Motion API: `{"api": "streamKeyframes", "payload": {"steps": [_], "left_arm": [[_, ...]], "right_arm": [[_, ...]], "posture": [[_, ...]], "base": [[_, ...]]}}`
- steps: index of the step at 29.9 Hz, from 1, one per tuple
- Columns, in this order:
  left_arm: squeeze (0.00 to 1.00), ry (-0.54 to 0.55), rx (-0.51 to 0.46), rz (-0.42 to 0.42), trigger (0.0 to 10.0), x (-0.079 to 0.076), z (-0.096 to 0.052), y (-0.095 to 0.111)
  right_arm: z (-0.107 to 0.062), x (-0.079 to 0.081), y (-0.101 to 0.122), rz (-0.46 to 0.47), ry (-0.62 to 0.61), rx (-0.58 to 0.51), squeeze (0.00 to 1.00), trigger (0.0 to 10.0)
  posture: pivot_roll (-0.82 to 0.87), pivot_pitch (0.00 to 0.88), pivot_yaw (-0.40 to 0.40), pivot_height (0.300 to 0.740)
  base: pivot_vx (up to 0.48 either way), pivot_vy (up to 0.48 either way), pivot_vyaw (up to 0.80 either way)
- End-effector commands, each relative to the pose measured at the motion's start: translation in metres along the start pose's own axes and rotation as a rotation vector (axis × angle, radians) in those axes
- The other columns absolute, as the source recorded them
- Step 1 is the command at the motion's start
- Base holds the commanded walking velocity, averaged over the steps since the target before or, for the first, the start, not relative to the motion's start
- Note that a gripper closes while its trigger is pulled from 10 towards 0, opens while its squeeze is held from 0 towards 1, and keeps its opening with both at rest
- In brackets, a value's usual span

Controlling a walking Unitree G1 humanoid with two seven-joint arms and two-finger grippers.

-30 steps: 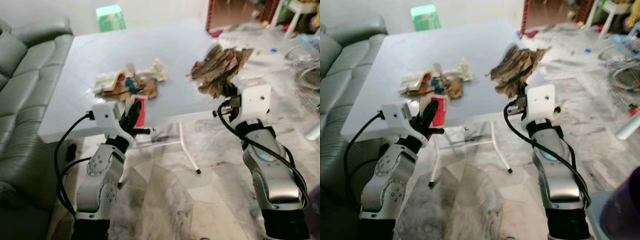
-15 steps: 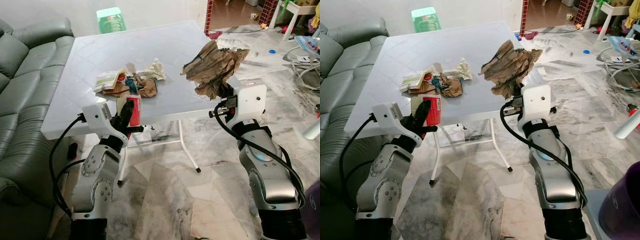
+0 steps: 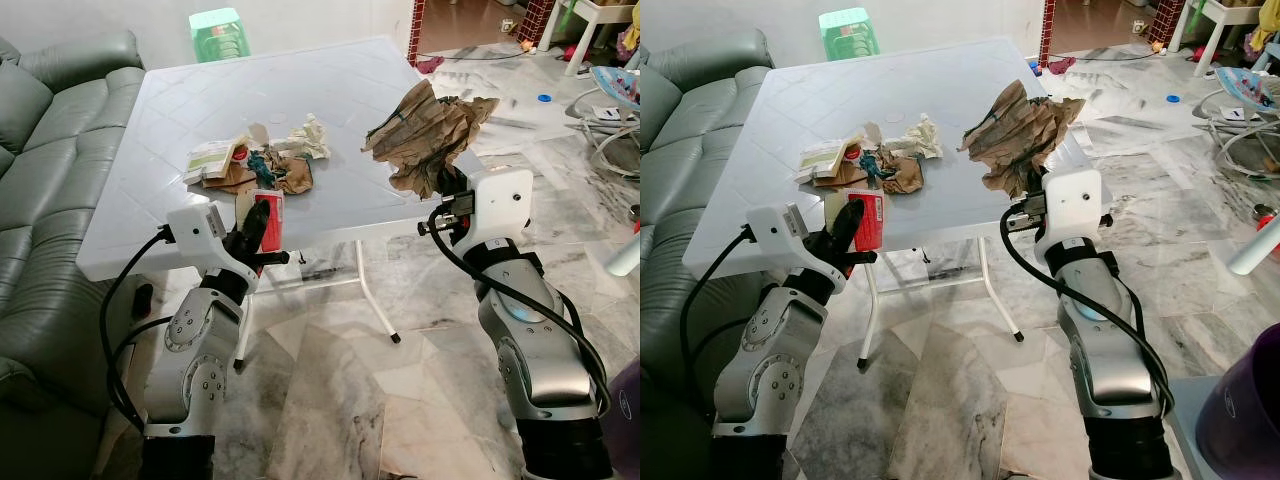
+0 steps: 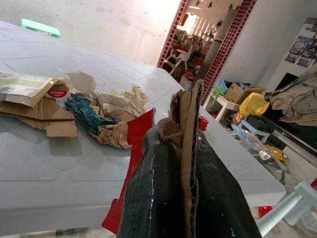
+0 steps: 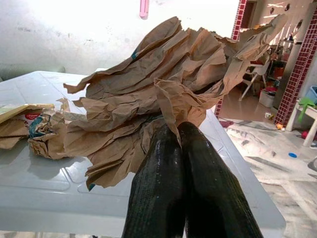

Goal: Picking trash to rubbish bin

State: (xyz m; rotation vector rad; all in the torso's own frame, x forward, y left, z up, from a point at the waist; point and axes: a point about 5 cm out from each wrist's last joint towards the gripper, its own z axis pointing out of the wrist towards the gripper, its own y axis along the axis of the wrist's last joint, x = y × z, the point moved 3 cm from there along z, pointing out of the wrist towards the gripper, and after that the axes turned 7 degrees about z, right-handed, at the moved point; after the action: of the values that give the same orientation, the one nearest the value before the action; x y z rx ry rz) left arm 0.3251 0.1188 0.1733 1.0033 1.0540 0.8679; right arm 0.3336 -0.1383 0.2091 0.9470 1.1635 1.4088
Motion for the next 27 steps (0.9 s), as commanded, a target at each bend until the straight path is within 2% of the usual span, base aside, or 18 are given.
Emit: {"api": "streamKeyframes", "payload": {"steps": [1, 3, 7, 9, 17, 23, 27], "left_arm": [[0.0, -0.005, -0.005, 0.012, 7.8, -0.0006, 0.0011, 0.0039], [0.0, -0.005, -0.005, 0.012, 7.8, -0.0005, 0.0013, 0.004], [0.0, -0.007, -0.003, 0.013, 8.5, -0.0007, 0.0019, 0.004], [0.0, -0.005, 0.0, 0.001, 8.5, -0.0009, 0.002, 0.0032], [0.0, -0.004, 0.006, 0.006, 8.3, 0.0, 0.0016, 0.002], [0.0, 0.0, 0.008, 0.005, 7.6, 0.0009, 0.0021, 0.002], [0.0, -0.001, 0.006, 0.002, 7.6, 0.0013, 0.0037, 0.0016]], "right_arm": [[0.0018, 0.0023, 0.0029, 0.006, 0.003, -0.009, 0.0, 10.0], [0.0021, 0.002, 0.0021, 0.005, 0.0, -0.004, 0.0, 10.0], [0.0023, 0.0006, 0.0001, 0.018, -0.012, 0.011, 0.0, 10.0], [0.0024, 0.0005, 0.0, 0.02, -0.012, 0.012, 0.0, 10.0], [0.0025, 0.0008, -0.0006, 0.027, -0.014, 0.016, 0.0, 10.0], [0.0022, 0.0011, -0.0008, 0.031, -0.015, 0.019, 0.0, 10.0], [0.0023, 0.0011, -0.0004, 0.032, -0.015, 0.016, 0.0, 10.0]], "posture": [[-0.07, 0.084, 0.069, 0.74], [-0.07, 0.084, 0.069, 0.74], [-0.07, 0.084, 0.071, 0.74], [-0.07, 0.084, 0.071, 0.74], [-0.07, 0.086, 0.073, 0.74], [-0.07, 0.084, 0.075, 0.74], [-0.07, 0.063, 0.076, 0.74]], "base": [[0.0, 0.0, 0.0], [0.0, 0.0, 0.0], [0.0, 0.0, -0.79], [0.0, 0.0, -0.76], [0.0, 0.0, -0.76], [0.0, 0.0, -0.76], [0.0, 0.0, -0.76]]}}
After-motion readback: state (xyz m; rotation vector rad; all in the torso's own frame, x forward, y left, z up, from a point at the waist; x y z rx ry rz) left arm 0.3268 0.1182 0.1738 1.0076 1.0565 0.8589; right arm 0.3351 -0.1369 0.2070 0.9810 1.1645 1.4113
